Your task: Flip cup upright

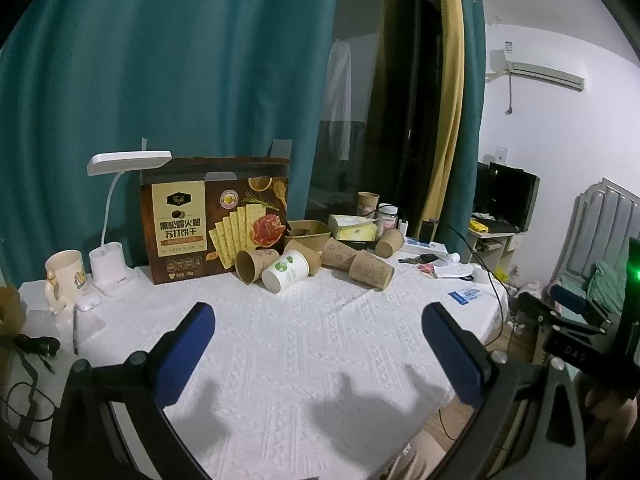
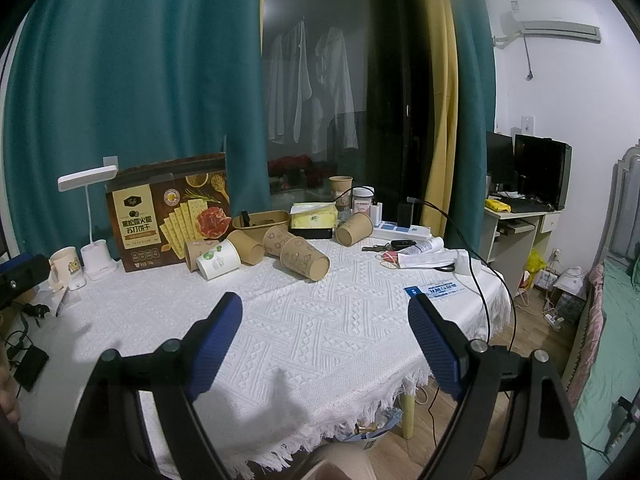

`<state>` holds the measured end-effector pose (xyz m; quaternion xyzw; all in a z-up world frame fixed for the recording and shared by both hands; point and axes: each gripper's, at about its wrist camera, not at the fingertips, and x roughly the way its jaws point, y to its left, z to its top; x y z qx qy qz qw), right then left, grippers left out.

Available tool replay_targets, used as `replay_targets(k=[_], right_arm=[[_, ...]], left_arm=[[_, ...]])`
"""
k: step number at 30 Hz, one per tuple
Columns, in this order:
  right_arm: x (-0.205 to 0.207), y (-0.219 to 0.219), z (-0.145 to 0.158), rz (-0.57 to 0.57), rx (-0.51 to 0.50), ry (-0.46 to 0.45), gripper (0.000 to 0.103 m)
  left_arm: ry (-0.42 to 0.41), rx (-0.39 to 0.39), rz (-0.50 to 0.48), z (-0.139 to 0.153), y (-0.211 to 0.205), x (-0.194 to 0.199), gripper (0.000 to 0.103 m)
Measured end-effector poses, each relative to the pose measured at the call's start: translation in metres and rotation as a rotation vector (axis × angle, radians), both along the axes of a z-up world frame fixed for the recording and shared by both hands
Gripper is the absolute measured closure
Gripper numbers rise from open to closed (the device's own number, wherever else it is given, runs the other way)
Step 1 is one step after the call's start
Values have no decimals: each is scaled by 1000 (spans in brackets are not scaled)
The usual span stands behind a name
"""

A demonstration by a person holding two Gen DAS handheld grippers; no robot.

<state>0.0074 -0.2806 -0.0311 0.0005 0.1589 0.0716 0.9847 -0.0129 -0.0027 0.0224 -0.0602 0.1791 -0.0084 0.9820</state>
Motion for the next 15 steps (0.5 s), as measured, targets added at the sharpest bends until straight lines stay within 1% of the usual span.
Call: replay_targets(k=[5, 6, 9, 13, 15], right_arm=[[0, 3, 4, 3, 2, 5, 20], [3, 5, 9, 7, 7, 11, 20], [10, 7, 7, 16, 18, 32, 20], [34, 5, -3, 32, 33, 78, 20], [47, 3, -7, 42, 42, 98, 20]], left_arm=[[-4, 1, 3, -2, -1, -2, 0], [-3, -1, 3, -3, -2, -2, 0], [9, -15, -5, -6, 0, 2, 0], [62, 8, -26, -13, 2, 20, 0], [102, 35, -37, -19, 2, 36, 0]])
